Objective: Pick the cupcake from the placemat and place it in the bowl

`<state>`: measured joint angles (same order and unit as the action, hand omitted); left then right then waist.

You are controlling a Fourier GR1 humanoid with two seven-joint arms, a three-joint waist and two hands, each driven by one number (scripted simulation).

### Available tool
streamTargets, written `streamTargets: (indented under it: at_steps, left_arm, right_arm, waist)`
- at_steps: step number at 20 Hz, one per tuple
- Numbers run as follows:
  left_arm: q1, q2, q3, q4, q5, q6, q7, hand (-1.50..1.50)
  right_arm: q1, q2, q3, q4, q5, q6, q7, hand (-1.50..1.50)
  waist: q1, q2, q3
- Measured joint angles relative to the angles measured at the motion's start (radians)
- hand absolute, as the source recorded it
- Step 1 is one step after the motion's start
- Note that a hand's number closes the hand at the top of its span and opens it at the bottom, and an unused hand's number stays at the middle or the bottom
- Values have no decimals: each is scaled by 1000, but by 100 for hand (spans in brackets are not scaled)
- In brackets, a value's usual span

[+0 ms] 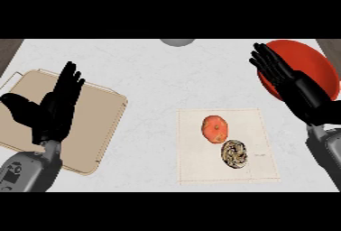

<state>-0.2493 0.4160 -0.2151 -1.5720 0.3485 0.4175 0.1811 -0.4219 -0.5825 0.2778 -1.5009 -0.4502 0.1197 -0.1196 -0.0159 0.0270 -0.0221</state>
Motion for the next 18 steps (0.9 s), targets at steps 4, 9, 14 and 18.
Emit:
streamTargets:
  at_steps: [4, 9, 14, 18]
  left_arm:
    - [17, -8, -14, 7, -20, -31, -37, 0]
    - [61, -18, -50, 12, -53, -46, -89, 0]
    - [79, -42, -69, 23, -66, -51, -121, 0]
    - [101, -67, -89, 34, -82, -66, -150, 0]
  right_arm:
    - [95, 28, 104, -67, 89, -38, 55, 150]
    - [183, -6, 177, -99, 313, -194, 80, -150]
    - [403, 141, 170, -157, 352, -414, -127, -150]
    - [560, 174, 181, -278, 409, -520, -256, -150]
  waist:
    - [3, -19, 13]
    - [-31, -41, 15]
    - [-42, -37, 22]
    - [-24, -34, 22]
